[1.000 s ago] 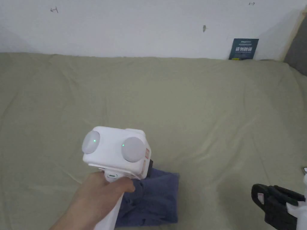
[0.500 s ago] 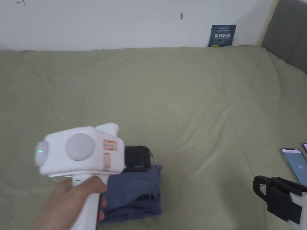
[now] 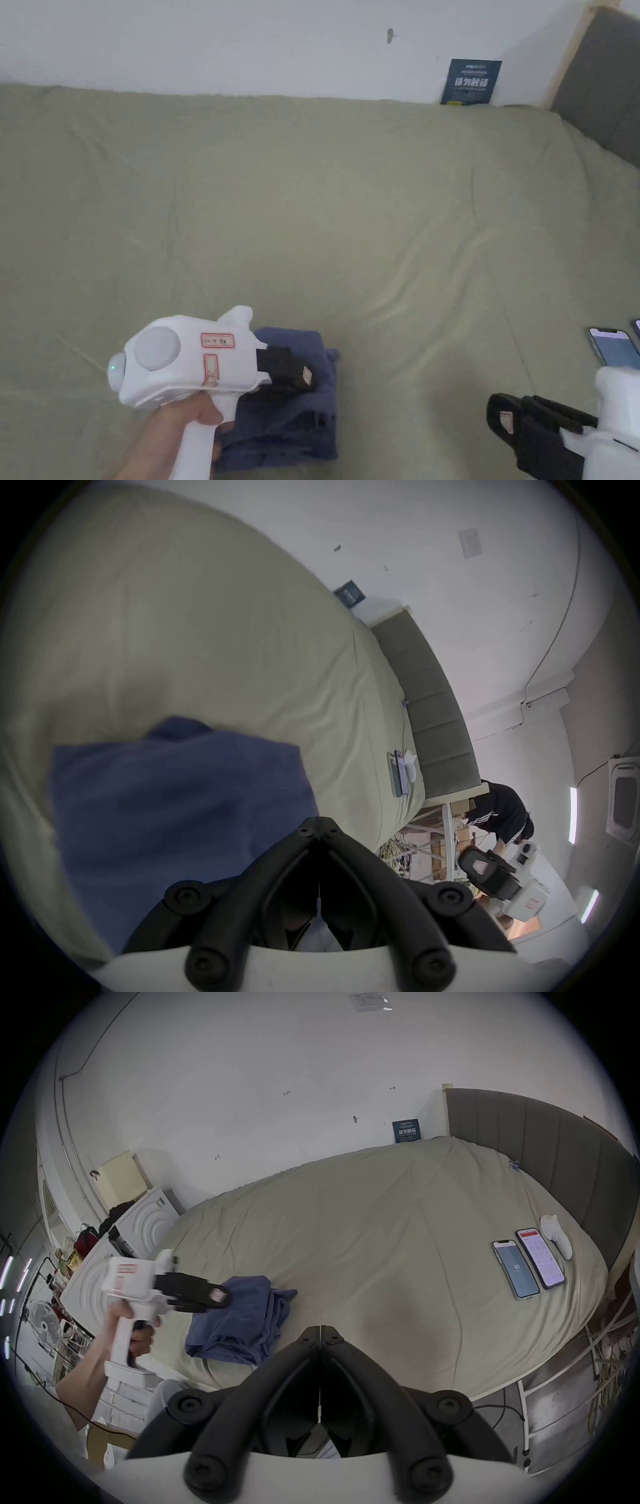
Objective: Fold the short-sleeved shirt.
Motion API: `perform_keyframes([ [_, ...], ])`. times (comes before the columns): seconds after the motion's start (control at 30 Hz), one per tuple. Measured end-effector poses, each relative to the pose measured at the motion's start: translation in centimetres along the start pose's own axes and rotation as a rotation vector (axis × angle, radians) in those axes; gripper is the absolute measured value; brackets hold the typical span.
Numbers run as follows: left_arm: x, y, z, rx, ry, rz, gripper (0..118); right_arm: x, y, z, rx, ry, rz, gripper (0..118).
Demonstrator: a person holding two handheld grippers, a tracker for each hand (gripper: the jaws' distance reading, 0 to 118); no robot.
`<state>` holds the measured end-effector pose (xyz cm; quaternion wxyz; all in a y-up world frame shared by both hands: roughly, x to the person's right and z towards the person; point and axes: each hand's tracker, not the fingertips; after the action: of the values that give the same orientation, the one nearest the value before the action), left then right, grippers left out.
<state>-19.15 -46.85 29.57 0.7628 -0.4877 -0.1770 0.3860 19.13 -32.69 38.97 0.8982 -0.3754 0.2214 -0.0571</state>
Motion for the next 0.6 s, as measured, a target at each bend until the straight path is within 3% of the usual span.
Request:
perform_keyframes([
  [0.23,-1.1,-0.4,0.1,-0.002,-0.020,0.037,0,-1.0,0.7,-2.9,-0.081,0.027,0.063,0],
  [0.3,0.3,-0.1,3.0,0.030,0.014,-0.049,0,-2.3,1.6,-4.5,-0.101,0.085,0.106,0],
  [0.43,1.2,0.0,10.9,0.145,0.061,-0.073,0,-5.4,3.6,-9.5,-0.160,0.224,0.160,0],
  [0.53,-0.7,-0.5,16.0,0.205,0.134,-0.071,0,-7.1,4.4,-14.6,-0.245,0.410,0.078,0],
  [0.6,-2.8,-0.7,17.8,0.211,0.194,-0.046,0,-7.0,4.0,-18.2,-0.321,0.505,-0.047,0],
])
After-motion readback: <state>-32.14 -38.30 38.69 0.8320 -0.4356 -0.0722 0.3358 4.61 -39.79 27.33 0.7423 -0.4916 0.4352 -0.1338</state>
